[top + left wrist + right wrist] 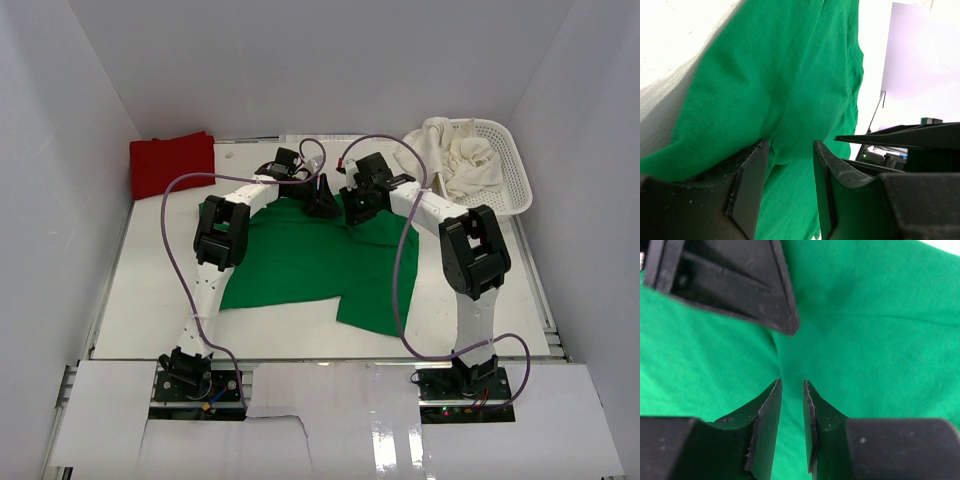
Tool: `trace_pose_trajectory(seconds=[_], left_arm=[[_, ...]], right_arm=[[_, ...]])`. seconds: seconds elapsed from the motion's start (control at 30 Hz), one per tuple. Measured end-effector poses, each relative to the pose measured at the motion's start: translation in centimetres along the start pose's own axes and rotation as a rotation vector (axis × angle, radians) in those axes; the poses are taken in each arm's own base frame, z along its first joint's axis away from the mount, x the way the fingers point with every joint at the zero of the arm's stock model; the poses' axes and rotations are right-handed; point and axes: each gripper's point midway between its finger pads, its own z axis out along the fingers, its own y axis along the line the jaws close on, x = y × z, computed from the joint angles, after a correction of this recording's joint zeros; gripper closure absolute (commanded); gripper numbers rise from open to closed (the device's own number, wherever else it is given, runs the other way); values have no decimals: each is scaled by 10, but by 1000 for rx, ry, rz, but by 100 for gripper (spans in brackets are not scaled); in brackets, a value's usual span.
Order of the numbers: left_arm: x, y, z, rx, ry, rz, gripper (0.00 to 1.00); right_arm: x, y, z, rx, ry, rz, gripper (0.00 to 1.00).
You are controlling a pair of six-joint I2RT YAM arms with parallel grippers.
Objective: Fold and stack the t-shirts
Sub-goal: Fold the flattened tshirt in 1/3 of the way
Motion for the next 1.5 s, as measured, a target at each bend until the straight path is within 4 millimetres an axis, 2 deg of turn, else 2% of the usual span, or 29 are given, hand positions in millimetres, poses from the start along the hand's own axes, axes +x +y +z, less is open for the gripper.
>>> trace_pose_trajectory(seconds=[0.4, 0.67, 0.77, 0.9, 0.97, 1.13, 1.3, 1.5], left_arm=[[0, 0, 0, -1, 1, 5, 48], [1, 1, 0, -1, 2, 8, 48], [1, 1, 0, -2, 2, 9, 48], [1, 1, 0, -2, 3, 9, 48], [1, 1, 0, -2, 3, 9, 48], [1, 1, 0, -2, 3, 8, 48], [3, 1, -1, -4, 10, -2, 48], [3, 1, -1, -5, 11, -4, 48]], right_arm=[[-6, 4, 24, -3, 10, -28, 76], [-3, 3, 28, -3, 19, -25, 78], [3, 3, 30, -3, 30, -23, 79], [22, 3, 35, -9, 68, -13, 79], [22, 3, 35, -9, 64, -13, 79], [25, 5, 33, -16, 50, -14, 79], [37, 9, 23, -17, 69, 9, 78], [52, 11, 8, -8, 128, 33, 69]])
